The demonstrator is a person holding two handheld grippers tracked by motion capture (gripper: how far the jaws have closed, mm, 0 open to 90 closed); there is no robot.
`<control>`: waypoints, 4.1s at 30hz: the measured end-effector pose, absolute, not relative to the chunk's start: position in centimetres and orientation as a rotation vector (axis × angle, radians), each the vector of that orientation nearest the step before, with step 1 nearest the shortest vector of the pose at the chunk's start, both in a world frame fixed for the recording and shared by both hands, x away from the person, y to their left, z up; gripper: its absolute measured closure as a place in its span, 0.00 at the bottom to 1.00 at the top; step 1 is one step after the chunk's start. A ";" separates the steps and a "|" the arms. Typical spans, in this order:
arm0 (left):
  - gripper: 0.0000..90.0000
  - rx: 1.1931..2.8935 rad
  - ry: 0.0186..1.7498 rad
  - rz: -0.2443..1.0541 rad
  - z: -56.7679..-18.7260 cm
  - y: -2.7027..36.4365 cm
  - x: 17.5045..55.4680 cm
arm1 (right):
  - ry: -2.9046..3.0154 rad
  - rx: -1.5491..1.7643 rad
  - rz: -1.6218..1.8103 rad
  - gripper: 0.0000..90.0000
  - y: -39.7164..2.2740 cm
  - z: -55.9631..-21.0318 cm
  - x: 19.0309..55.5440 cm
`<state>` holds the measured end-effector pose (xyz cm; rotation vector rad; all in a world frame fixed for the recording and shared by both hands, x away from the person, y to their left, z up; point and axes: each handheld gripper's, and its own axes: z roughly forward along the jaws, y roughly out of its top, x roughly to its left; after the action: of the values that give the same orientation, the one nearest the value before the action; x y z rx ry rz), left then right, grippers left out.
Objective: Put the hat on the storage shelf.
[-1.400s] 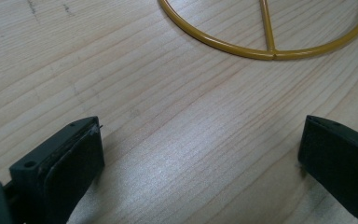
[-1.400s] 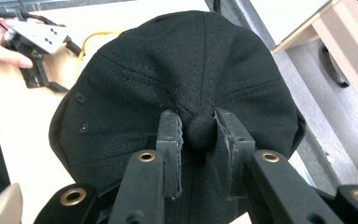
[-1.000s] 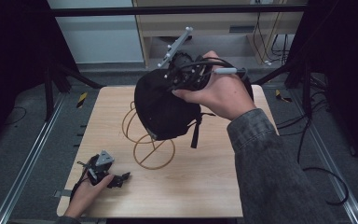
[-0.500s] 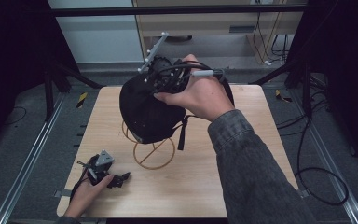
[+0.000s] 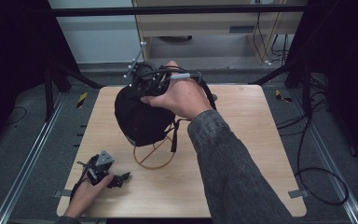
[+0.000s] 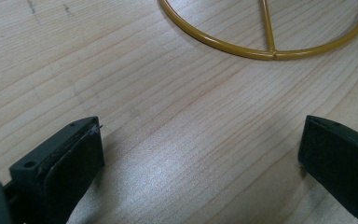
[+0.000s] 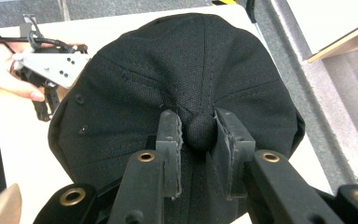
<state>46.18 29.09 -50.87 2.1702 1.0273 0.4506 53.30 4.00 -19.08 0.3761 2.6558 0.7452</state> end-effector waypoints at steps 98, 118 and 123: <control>0.00 2.168 1.027 0.451 -50.9 29.1 46.2 | 2.476 0.683 0.892 0.07 -6.8 -23.5 51.6; 0.00 2.167 1.029 0.452 -50.9 29.1 46.2 | 2.422 0.760 0.853 0.07 -11.5 -26.4 50.4; 0.00 2.164 1.029 0.454 -50.9 29.1 46.2 | 2.412 0.791 0.848 0.07 -12.3 -27.2 50.4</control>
<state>46.16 29.05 -50.91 2.1642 1.0290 0.4537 50.41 -12.32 -27.21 0.7909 2.4125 0.8483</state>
